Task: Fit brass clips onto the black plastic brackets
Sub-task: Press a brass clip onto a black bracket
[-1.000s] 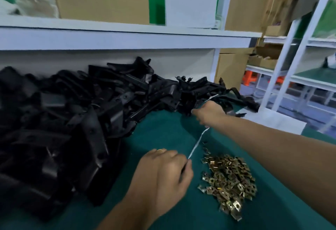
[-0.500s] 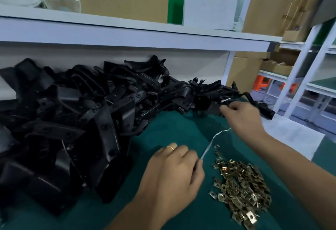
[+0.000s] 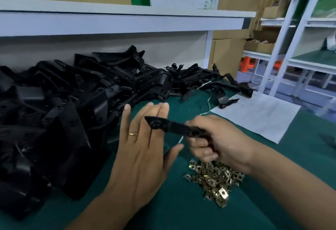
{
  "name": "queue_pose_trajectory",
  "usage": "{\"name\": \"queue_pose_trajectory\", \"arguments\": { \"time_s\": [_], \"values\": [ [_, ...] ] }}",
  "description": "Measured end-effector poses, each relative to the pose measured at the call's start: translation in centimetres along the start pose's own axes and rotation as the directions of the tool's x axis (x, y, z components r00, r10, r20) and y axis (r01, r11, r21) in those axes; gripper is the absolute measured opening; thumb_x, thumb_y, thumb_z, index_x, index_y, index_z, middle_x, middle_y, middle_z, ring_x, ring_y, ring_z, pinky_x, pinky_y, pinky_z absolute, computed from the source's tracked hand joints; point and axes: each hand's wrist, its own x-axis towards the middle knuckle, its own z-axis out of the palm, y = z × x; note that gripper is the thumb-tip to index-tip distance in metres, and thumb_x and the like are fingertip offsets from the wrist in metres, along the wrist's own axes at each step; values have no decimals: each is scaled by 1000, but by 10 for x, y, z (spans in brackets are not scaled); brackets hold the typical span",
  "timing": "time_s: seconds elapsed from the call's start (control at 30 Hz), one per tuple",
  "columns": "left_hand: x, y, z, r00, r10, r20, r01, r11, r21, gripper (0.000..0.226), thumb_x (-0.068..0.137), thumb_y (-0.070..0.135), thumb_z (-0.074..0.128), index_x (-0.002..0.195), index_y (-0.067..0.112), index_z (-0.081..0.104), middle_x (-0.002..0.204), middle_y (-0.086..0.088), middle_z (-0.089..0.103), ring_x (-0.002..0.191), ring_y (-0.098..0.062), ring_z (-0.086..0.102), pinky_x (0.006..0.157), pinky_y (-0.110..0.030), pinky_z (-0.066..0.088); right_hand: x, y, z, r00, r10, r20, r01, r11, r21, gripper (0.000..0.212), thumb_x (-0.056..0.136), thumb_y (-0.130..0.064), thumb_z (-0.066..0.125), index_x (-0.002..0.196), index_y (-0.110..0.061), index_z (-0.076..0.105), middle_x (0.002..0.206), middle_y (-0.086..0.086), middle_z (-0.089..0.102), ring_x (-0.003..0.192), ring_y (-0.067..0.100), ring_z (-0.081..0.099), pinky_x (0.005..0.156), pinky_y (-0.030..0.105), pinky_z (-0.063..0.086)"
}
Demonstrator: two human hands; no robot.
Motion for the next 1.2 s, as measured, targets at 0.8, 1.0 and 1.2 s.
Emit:
{"name": "queue_pose_trajectory", "arguments": {
  "time_s": [0.8,1.0,1.2],
  "values": [
    [-3,-6,6,857,-191,479,387,851,-354,41,81,81,48,93,42,44,95,21,53,100,2,48,83,-19,42,29,38,-73,905,-371,-206,-65,360,-931,17,97,-32,72,112,-36,77,108,-13,63,98,5,62,89,31,51],
    [-4,-5,2,874,-79,480,342,801,-491,61,76,90,47,115,43,55,109,36,56,105,44,18,99,9,4,30,39,-70,904,-387,-180,-28,368,-929,14,93,-34,76,106,-37,76,103,-13,61,93,3,63,86,28,52],
    [-4,-5,7,917,-133,377,315,822,-476,56,75,80,54,106,33,60,100,27,56,112,29,29,104,7,0,30,39,-69,920,-353,-171,-44,341,-939,8,97,-31,70,94,-28,63,100,-12,56,92,7,58,85,33,50]
  ]
}}
